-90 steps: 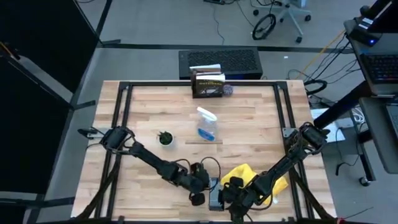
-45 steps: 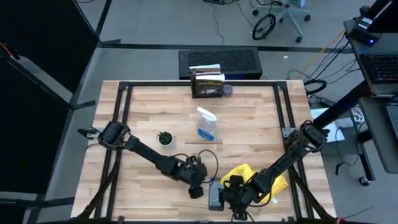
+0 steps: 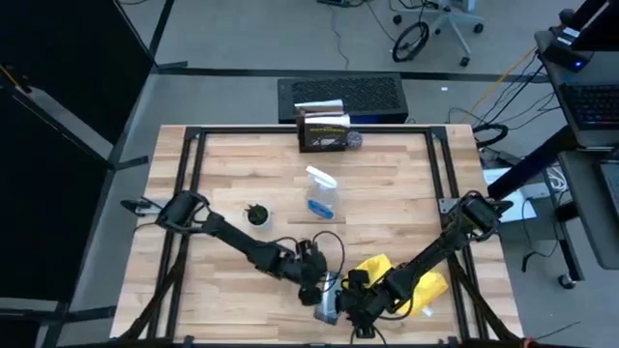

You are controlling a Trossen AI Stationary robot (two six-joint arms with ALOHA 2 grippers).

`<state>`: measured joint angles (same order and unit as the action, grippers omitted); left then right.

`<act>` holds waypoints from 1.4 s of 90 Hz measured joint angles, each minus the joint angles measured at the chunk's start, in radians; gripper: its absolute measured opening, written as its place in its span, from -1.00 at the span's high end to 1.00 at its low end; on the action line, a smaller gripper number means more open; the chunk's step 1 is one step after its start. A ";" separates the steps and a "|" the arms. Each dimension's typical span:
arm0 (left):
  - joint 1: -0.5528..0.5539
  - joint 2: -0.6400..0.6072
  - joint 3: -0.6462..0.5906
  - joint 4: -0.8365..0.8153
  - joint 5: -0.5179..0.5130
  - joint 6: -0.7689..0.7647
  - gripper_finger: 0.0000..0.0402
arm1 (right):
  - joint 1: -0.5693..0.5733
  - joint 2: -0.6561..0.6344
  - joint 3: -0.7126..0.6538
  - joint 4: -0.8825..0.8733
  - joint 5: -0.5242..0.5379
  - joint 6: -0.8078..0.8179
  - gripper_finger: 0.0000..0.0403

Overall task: Apply microfiber cloth
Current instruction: Wipe the front of the cellphone with a microfiber cloth

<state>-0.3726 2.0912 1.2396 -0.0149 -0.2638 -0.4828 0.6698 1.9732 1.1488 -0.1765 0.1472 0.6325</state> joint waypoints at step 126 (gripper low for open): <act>-0.215 -0.023 0.011 -0.047 -0.003 -0.245 0.99 | 0.051 -0.166 -0.074 -0.495 0.184 0.160 0.08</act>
<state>-0.5873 2.0686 1.2507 -0.0620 -0.2665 -0.7280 0.7212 1.8068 1.0748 -0.6716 0.3316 0.7923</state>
